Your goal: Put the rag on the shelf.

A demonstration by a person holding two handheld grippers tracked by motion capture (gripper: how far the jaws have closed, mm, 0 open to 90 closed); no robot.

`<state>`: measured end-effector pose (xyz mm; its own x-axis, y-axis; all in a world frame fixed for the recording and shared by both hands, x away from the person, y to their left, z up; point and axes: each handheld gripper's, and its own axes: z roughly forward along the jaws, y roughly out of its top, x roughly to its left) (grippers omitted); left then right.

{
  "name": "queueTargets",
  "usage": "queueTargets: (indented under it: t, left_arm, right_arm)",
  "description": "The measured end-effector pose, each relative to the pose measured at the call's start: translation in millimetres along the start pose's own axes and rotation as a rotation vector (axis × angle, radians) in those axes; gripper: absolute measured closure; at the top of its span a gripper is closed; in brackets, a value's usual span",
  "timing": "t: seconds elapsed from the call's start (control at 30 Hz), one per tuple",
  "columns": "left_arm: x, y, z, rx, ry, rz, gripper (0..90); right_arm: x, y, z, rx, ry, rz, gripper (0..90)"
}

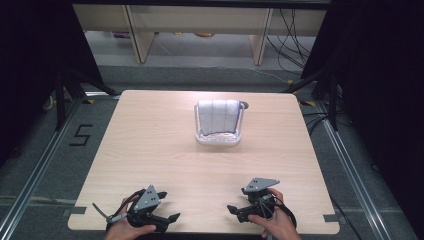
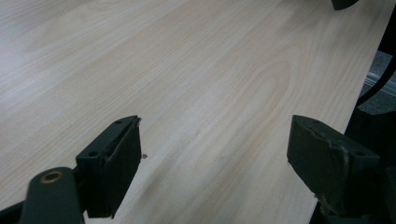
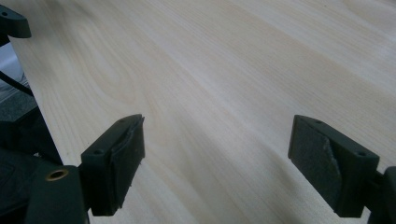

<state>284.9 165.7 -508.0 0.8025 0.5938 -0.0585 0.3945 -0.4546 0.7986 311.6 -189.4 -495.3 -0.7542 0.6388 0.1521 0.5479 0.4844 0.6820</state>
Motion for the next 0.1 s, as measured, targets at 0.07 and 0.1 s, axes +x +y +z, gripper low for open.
queueTargets:
  t: [0.07,0.1]
  left_arm:
    - [1.9,0.4,-1.4,0.017,0.001,0.008,17.3]
    - [1.7,0.0,-0.7,0.005,0.003,-0.002,17.4]
  right_arm:
    - [0.6,0.0,0.0,0.0,-0.002,-0.003,19.7]
    - [1.4,0.0,-0.1,-0.002,-0.007,0.001,19.6]
